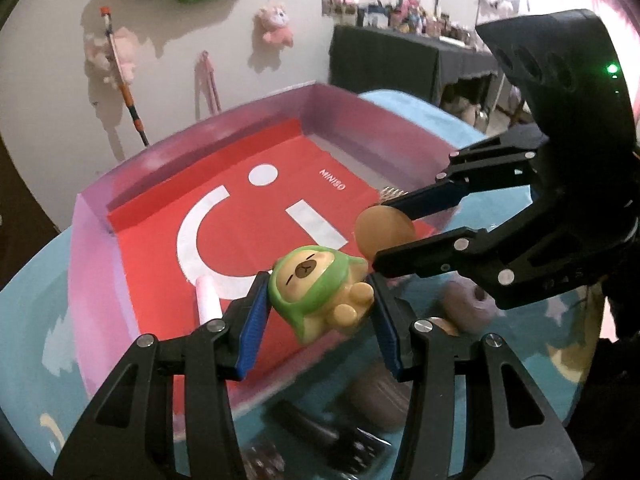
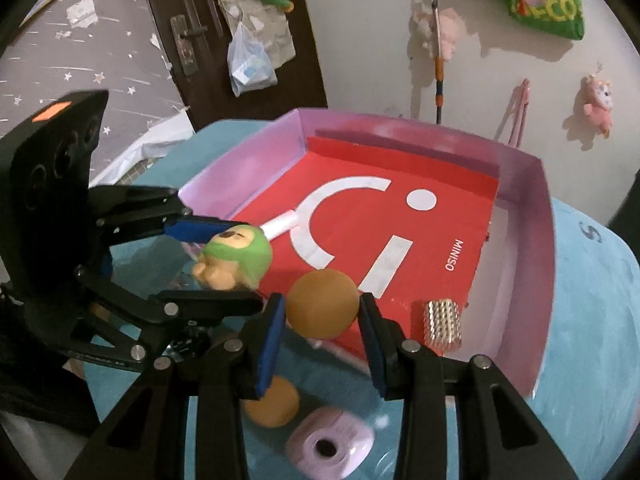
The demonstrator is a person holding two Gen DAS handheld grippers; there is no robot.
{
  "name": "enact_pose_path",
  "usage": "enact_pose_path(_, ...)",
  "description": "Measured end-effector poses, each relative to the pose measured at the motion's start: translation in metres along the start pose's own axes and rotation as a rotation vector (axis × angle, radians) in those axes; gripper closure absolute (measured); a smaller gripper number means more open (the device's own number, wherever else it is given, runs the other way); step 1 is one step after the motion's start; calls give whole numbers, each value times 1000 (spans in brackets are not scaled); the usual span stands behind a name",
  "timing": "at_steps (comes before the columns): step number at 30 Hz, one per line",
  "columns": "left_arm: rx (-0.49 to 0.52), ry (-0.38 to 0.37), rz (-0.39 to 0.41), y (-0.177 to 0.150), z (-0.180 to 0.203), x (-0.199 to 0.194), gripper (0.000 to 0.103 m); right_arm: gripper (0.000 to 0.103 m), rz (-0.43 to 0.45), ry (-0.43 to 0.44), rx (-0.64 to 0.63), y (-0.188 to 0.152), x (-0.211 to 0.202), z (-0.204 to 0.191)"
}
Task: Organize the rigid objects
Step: 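Carry the frog and sponge into the pink box and open both tools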
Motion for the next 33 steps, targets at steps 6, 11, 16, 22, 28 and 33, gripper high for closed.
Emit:
enact_pose_path(6,41,-6,-71,-1,-7,25,57,63,-89,-10,-31,-5,27,13)
enact_pose_path(11,50,-4,-117,-3,-13,39,57,63,-145,-21,-55,-7,39,23)
enact_pose_path(16,53,-10,-142,-6,-15,44,57,63,-182,-9,-72,-8,46,24)
enact_pose_path(22,23,-32,-160,-9,-17,49,57,63,-195,-7,-82,-6,48,23)
enact_pose_path(28,20,-33,-157,-10,-17,48,57,63,-204,3,-76,-6,50,22)
enact_pose_path(33,14,-38,-155,-10,-17,48,57,62,-213,0,-72,-7,54,23)
Point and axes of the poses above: each gripper's, at about its wrist camera, not at the fingertips, and x roughly the way its jaws point, z to its right, y to its top, the point moved 10 cm from there along x, roughly the way its jaws point, and after that the axes turned 5 degrees about -x, right-handed, at the moved point
